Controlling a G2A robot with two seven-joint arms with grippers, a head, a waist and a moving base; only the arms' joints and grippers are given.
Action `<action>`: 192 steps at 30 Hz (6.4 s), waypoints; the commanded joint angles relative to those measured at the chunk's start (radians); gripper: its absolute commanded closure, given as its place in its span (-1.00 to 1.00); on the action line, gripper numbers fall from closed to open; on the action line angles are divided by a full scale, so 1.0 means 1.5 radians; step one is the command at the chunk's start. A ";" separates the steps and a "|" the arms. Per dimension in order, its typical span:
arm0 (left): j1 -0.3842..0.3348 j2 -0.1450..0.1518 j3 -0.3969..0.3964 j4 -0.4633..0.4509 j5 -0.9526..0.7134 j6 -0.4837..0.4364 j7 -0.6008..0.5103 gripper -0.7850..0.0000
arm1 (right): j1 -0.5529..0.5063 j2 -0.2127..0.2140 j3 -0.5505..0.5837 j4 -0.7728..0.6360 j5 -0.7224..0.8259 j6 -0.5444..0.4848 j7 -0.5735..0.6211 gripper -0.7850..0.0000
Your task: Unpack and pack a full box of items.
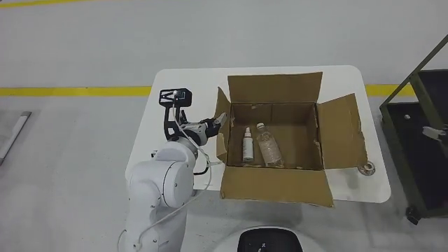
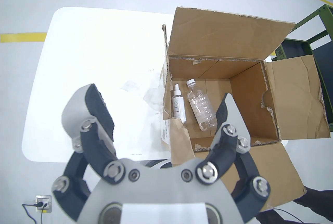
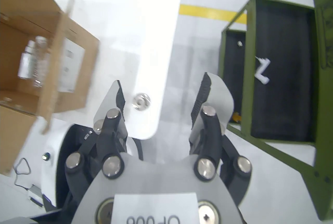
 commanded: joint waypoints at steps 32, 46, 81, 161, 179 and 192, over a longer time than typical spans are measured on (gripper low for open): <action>0.000 0.000 0.000 0.000 0.000 0.000 0.000 -1.00 | 0.129 0.014 -0.411 0.255 -0.195 -0.029 -0.007 0.03; 0.000 0.000 0.000 0.000 0.000 0.000 0.000 -1.00 | 0.153 0.016 -0.447 0.303 -0.201 -0.015 -0.035 0.18; 0.000 0.000 0.000 0.000 0.000 0.000 0.000 -1.00 | 0.145 0.049 -0.231 -0.116 0.267 0.069 -0.063 1.00; 0.025 0.003 -0.005 0.012 0.008 -0.019 0.035 -1.00 | 0.170 0.005 -0.438 0.183 0.411 -0.098 -0.093 1.00; 0.025 0.003 0.020 0.123 0.016 -0.016 0.075 1.00 | 0.208 0.009 -0.410 0.326 0.599 -0.050 -0.209 1.00; -0.031 -0.004 0.073 0.154 -0.124 -0.082 0.075 -0.28 | 0.225 0.021 -0.371 0.438 0.649 -0.034 -0.206 1.00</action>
